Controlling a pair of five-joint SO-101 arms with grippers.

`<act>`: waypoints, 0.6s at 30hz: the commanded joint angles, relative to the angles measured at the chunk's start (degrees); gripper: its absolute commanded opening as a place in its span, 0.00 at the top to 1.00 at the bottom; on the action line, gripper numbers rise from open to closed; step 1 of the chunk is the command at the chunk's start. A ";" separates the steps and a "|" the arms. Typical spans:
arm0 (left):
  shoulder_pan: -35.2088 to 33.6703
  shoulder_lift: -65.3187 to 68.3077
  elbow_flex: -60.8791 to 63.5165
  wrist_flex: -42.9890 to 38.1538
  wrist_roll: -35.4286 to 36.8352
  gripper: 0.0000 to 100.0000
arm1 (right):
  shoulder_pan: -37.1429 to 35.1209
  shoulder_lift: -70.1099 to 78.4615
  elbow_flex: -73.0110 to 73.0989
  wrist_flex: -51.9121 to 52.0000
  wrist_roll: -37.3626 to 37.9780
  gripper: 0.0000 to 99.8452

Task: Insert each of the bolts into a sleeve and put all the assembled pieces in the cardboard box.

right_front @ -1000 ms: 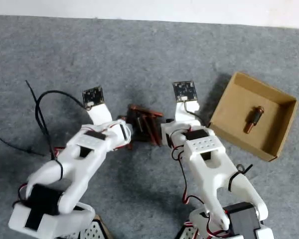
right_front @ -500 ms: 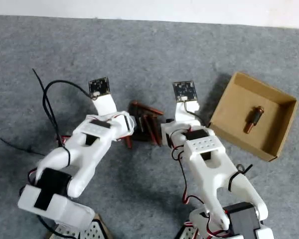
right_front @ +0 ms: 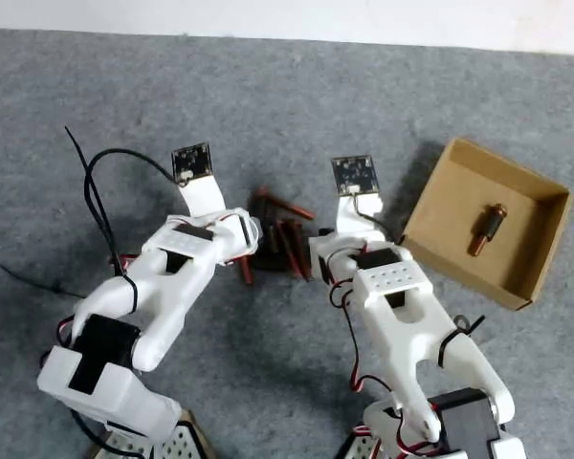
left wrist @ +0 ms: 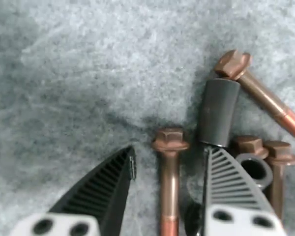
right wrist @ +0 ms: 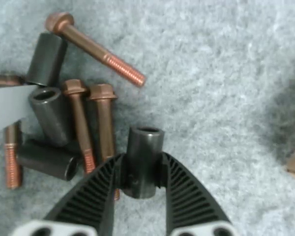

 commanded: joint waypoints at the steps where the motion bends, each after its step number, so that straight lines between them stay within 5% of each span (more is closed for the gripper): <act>1: -0.92 0.48 -4.35 -1.76 -0.62 0.79 | 0.75 -2.59 -0.57 -1.19 0.62 1.00; 18: -1.71 5.41 -12.18 9.23 -0.35 0.79 | 0.75 -2.59 -0.57 -1.19 0.62 1.00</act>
